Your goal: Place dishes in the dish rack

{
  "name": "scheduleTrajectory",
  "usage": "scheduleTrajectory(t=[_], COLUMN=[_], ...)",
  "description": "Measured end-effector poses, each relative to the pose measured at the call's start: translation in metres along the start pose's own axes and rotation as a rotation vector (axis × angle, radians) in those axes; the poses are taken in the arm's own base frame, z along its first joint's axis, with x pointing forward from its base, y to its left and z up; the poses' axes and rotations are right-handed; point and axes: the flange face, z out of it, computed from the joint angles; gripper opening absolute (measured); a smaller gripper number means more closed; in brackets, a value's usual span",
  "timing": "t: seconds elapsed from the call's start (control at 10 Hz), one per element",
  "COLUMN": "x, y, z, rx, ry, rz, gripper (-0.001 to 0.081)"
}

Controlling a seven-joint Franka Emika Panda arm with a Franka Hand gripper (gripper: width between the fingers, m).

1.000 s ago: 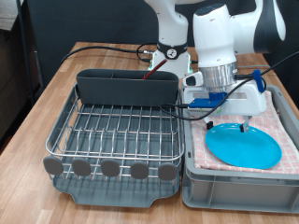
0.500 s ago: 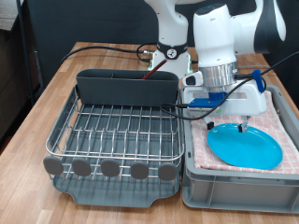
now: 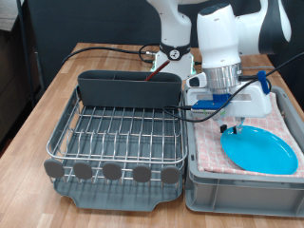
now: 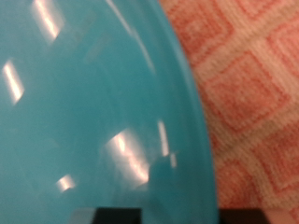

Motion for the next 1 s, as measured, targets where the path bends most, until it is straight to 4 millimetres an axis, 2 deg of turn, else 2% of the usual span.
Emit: scheduleTrajectory(t=[0.1,0.2,0.3,0.7,1.0], x=[-0.002,-0.004,-0.004,0.000,0.000], y=[0.001,0.001,0.001,-0.005,-0.017], z=[0.000,0.001,0.000,-0.002,-0.016], rx=[0.001,0.002,0.003,-0.009,-0.044], ry=[-0.003,-0.005,-0.004,0.028,0.066], rz=[0.000,0.000,0.000,-0.017,-0.021], gripper=[0.0079,0.0079,0.0031,0.0031,0.0031])
